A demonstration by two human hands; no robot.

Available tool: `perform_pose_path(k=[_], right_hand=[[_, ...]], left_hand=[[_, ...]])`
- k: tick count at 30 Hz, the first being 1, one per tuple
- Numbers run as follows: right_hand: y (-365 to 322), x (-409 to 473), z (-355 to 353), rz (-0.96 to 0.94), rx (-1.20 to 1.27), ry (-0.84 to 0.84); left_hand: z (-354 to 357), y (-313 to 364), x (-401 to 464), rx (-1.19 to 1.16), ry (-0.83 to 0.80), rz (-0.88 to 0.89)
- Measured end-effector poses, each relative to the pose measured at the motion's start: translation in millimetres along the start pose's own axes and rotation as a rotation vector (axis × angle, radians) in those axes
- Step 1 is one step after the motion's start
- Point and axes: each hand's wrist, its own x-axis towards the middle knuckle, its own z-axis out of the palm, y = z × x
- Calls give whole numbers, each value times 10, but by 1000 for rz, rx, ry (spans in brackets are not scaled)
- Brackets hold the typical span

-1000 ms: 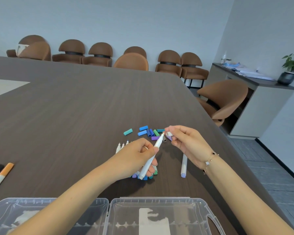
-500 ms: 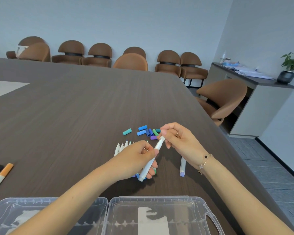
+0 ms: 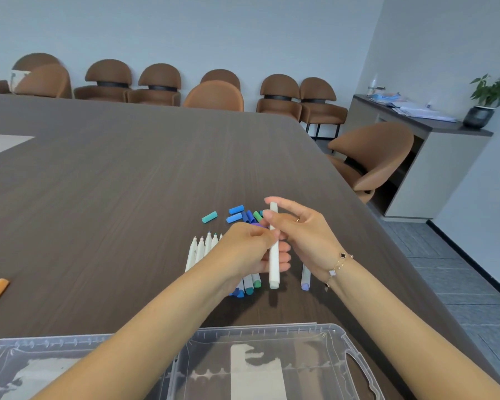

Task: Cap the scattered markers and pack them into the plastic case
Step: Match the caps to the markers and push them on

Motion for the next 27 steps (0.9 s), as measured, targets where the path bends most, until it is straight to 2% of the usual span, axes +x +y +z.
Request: perform_pose_path(k=[5, 7, 11, 13, 19, 23, 27], right_hand=[[25, 23, -82, -31, -40, -3], [53, 73, -138, -48, -170, 9], [219, 211, -266, -28, -585, 120], [294, 230, -281, -14, -692, 147], [357, 279, -314, -33, -1115, 166], [232, 525, -226, -112, -1006, 168], [156, 864, 14, 31, -1030, -74]], left_hand=[[-27, -29, 93, 109, -30, 12], [-103, -38, 172, 395, -5, 50], [-104, -149, 295, 1195, 254, 154], [-40, -207, 327, 1324, 299, 167], [59, -261, 478, 1381, 340, 45], [63, -193, 479, 1289, 299, 5], [-46, -77, 306, 1148, 332, 5]])
